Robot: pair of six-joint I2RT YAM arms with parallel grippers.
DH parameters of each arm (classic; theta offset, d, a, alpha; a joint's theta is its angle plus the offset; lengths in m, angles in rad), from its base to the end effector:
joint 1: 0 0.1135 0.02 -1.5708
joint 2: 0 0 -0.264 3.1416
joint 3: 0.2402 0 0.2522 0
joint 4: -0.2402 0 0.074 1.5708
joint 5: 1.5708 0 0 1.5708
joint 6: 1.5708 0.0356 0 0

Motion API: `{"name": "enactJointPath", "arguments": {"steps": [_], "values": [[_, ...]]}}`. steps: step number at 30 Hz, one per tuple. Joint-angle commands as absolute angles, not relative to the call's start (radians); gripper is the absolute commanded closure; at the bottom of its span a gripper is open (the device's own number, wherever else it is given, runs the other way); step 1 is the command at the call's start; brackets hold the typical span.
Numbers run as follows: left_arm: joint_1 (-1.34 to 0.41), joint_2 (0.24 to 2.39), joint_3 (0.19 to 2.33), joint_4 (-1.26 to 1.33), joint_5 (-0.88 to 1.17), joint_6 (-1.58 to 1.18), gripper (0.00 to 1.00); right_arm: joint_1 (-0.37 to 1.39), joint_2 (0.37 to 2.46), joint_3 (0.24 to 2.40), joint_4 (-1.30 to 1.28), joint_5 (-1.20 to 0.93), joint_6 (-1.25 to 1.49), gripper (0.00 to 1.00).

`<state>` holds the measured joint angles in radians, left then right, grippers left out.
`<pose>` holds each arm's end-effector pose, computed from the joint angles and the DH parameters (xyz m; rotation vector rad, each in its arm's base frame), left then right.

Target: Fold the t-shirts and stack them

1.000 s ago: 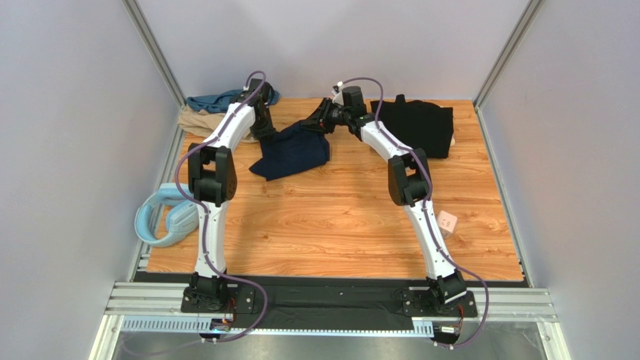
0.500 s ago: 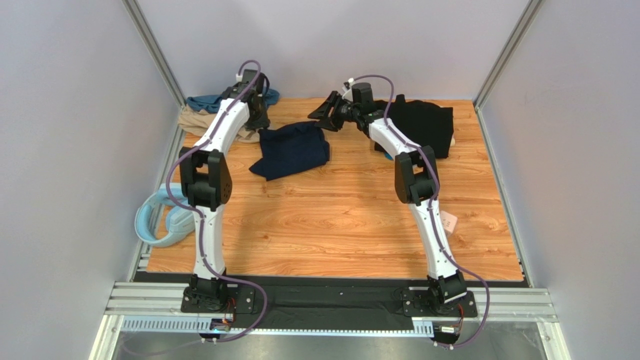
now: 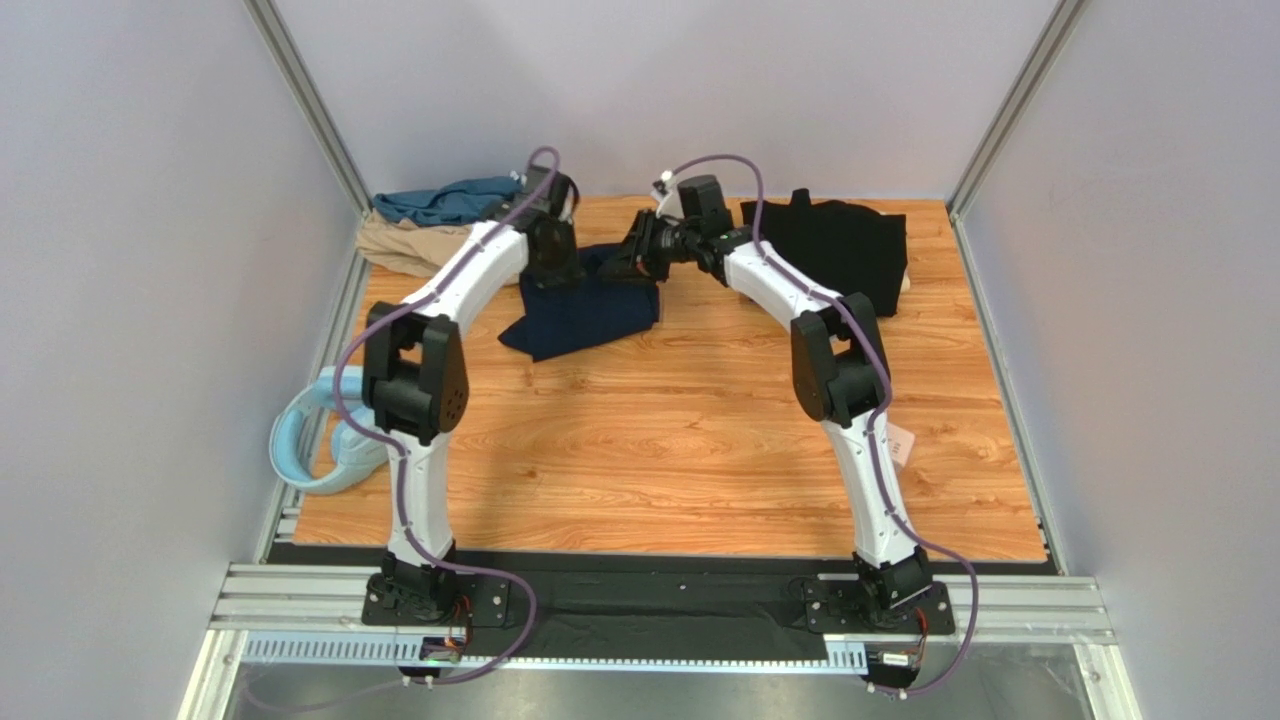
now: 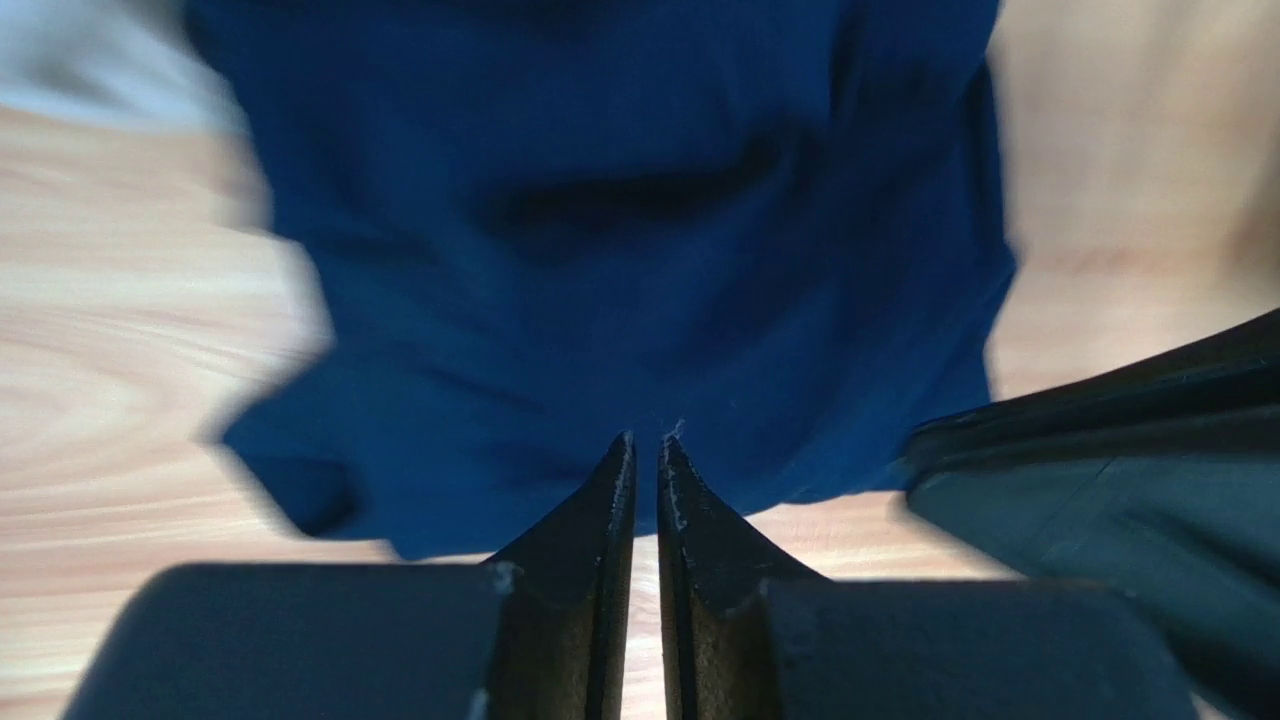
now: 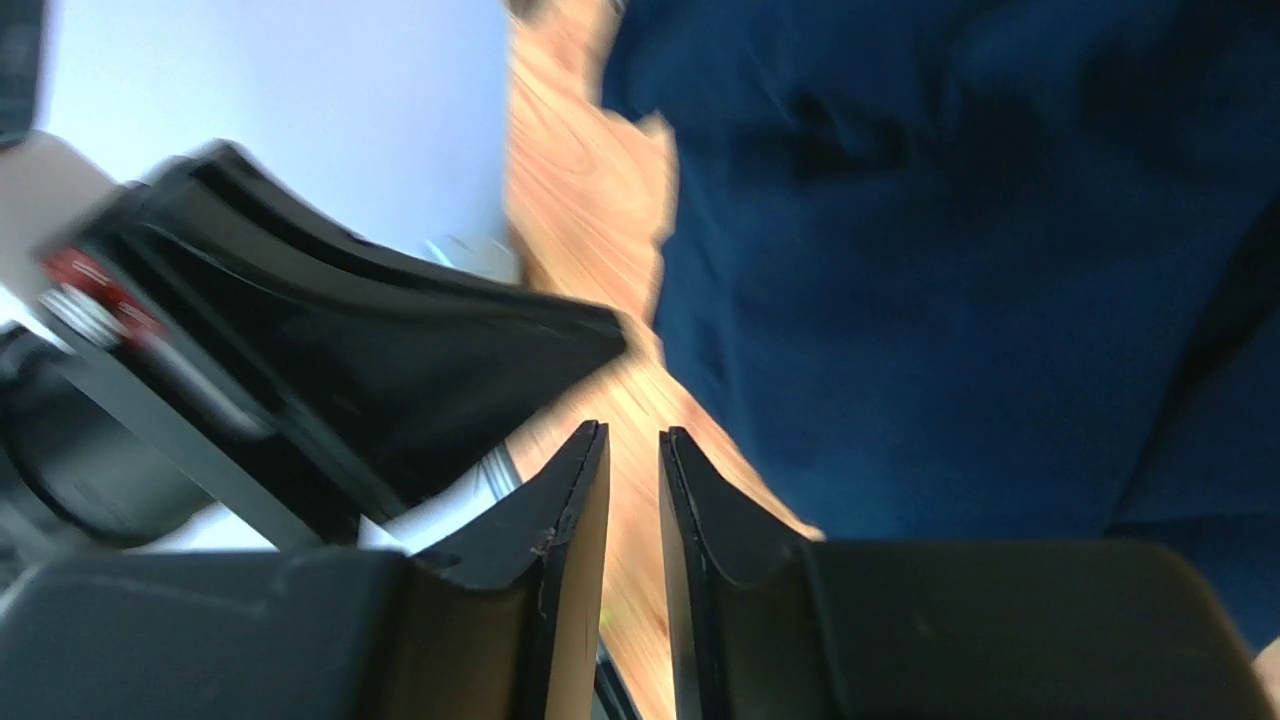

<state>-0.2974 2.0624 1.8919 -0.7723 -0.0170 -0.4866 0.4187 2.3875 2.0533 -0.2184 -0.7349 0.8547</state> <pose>0.4406 -0.1344 0.2751 -0.2468 2.5271 -0.2951 0.4919 0.2450 0.2179 0.0150 2.3562 1.4775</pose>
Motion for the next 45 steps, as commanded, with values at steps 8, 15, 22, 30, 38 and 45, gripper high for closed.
{"name": "enactJointPath", "arguments": {"steps": [8,15,22,30,38,45], "values": [[-0.364,2.2,1.816,-0.782,0.072,-0.568,1.0,0.414,2.563,2.175,-0.695,-0.571,0.647,0.92],[-0.367,2.204,1.822,-0.842,0.054,-0.572,1.0,0.407,2.554,2.152,-0.747,-0.535,0.624,0.99],[-0.399,2.096,1.642,-0.874,0.046,-0.563,1.0,0.414,2.436,1.984,-0.84,-0.552,0.509,1.0],[-0.492,1.887,1.359,-0.903,0.057,-0.542,1.0,0.474,2.168,1.579,-0.861,-0.515,0.431,1.0],[-0.538,1.778,1.238,-0.943,0.055,-0.541,1.0,0.601,1.987,1.449,-0.867,-0.56,0.492,0.93],[-0.538,1.735,1.485,-1.026,-0.02,-0.491,0.99,0.588,1.962,1.753,-0.963,-0.508,0.46,0.9]]}}
